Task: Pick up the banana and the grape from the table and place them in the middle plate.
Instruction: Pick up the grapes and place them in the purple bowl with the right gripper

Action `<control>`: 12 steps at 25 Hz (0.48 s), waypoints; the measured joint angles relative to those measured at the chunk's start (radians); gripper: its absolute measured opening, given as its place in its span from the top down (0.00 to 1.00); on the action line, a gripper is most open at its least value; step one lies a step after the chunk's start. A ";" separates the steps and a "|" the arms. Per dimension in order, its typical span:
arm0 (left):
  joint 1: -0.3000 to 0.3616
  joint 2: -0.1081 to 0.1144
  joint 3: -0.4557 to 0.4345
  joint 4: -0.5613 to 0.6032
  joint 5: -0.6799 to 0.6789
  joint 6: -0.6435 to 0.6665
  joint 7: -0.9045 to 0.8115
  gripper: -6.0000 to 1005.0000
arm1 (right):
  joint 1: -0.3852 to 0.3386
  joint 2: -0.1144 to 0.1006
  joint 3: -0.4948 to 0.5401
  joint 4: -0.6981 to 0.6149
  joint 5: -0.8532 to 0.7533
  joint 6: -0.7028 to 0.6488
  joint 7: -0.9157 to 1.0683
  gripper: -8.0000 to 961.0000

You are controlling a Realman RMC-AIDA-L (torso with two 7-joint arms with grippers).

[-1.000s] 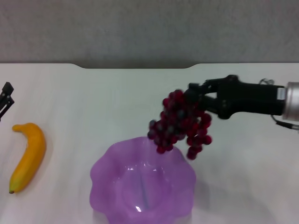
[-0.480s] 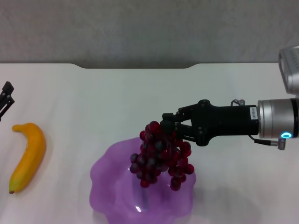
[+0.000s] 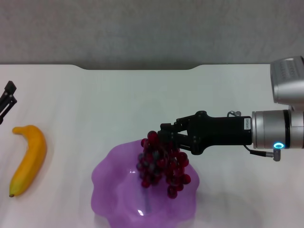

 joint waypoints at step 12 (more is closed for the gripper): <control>0.000 0.000 0.000 0.000 0.000 -0.002 0.000 0.11 | 0.022 0.003 0.005 0.085 0.005 0.013 -0.199 0.68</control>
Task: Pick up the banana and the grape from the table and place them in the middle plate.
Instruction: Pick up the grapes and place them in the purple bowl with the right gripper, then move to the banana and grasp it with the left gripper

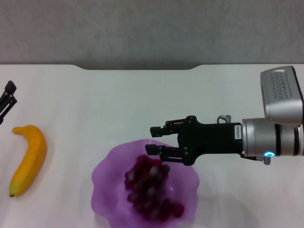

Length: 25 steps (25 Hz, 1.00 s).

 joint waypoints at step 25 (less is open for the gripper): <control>-0.001 0.002 0.000 0.000 0.005 0.009 0.000 0.11 | -0.090 -0.003 0.003 -0.153 0.275 0.158 -0.033 0.54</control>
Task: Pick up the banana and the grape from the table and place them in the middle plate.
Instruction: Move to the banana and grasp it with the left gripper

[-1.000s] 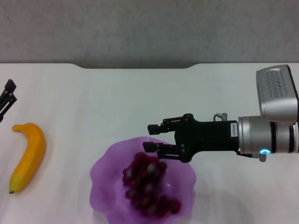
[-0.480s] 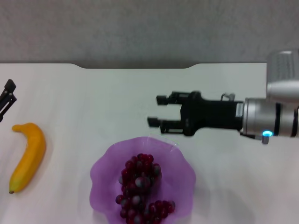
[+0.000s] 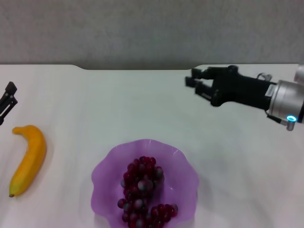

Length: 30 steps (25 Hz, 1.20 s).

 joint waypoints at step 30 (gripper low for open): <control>-0.030 0.001 0.000 0.014 0.063 0.034 -0.022 0.12 | -0.214 0.007 0.000 0.400 1.200 -0.136 -0.974 0.97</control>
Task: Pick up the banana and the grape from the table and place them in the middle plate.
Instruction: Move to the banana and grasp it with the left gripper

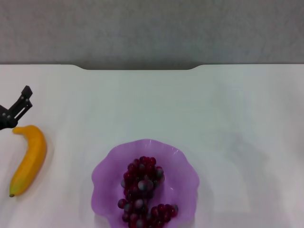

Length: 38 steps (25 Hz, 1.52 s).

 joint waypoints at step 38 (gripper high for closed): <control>0.127 -0.010 0.235 -0.559 0.477 0.506 -0.814 0.12 | -0.032 -0.008 -0.012 0.037 0.015 0.111 -0.001 0.97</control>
